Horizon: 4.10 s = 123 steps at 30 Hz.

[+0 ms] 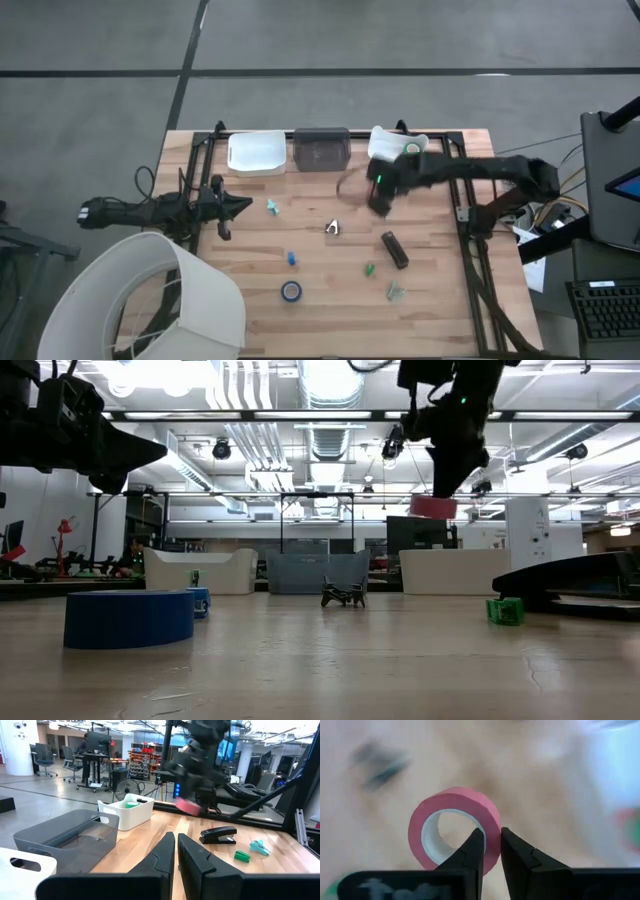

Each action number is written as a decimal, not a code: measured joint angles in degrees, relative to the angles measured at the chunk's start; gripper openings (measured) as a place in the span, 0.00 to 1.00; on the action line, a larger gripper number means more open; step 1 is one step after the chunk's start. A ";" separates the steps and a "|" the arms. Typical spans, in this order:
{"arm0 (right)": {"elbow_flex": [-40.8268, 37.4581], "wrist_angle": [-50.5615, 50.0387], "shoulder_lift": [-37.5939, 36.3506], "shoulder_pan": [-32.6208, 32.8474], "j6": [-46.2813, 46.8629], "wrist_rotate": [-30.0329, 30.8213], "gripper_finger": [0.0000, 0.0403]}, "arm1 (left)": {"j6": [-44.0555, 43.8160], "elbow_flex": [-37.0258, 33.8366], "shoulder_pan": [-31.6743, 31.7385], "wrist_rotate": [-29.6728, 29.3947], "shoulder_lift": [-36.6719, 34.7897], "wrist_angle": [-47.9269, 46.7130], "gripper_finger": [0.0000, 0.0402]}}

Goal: Pick and place Stapler, Stapler remover, tape
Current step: Put the pink tape into the right white bin, then put the blue tape into the right white bin

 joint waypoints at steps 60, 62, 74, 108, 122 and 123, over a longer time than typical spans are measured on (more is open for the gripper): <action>1.26 11.21 16.97 -34.54 8.04 -1.62 0.14 | -0.02 0.00 -0.01 -0.02 0.04 0.00 0.06; 1.25 11.26 16.96 -34.68 8.04 -1.63 0.16 | 0.00 0.00 -0.01 -0.01 0.04 0.00 0.06; 1.84 10.93 16.82 -34.74 8.04 -1.96 0.33 | -0.01 0.00 0.00 -0.01 0.04 0.00 0.06; 16.19 13.68 16.07 -14.98 5.64 -6.78 0.28 | 0.00 0.00 0.01 -0.02 0.04 0.00 0.06; 15.92 21.59 16.07 -6.11 10.01 -13.73 0.25 | 0.00 0.00 0.01 0.00 0.04 0.00 0.06; 15.94 22.80 16.07 -5.52 10.05 -14.86 0.24 | -0.01 0.00 0.00 -0.01 0.04 0.00 0.06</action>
